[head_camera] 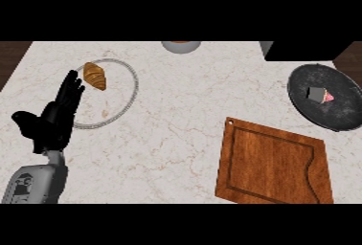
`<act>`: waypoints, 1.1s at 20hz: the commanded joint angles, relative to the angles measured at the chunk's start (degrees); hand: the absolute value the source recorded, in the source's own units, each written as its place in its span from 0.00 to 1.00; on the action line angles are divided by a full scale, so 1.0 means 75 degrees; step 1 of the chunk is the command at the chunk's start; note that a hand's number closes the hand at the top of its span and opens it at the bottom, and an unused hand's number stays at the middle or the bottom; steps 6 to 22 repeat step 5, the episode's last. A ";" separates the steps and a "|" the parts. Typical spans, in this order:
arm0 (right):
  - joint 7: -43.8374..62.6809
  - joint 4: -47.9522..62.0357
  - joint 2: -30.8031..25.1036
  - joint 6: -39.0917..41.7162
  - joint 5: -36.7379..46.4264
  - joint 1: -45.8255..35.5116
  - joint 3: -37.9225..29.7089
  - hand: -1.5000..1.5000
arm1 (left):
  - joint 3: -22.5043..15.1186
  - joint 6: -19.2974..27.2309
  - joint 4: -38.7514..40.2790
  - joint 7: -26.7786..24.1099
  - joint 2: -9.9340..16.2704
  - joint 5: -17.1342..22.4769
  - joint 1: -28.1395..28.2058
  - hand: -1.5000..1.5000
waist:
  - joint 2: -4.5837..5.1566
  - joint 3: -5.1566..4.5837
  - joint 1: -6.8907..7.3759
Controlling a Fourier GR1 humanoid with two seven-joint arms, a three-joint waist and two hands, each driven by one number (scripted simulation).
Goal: Pick the cupcake from the cutting board and place it in the pan
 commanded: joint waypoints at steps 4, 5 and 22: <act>-0.1288 -0.0419 -0.0115 0.1653 -0.0217 0.0698 0.0276 0.00 | 0.0210 -0.0020 -0.0006 -0.0044 0.0146 0.0058 -0.0048 0.50 | 0.0000 -0.0006 0.0025; -0.1342 -0.0429 -0.0111 0.1440 -0.0261 0.0726 0.0267 0.00 | 0.0100 -0.0101 0.0033 0.0073 0.0071 0.0106 -0.0171 0.50 | 0.0020 0.0005 0.0050; -0.1342 -0.0429 -0.0111 0.1440 -0.0261 0.0726 0.0267 0.00 | 0.0100 -0.0101 0.0033 0.0073 0.0071 0.0106 -0.0171 0.50 | 0.0020 0.0005 0.0050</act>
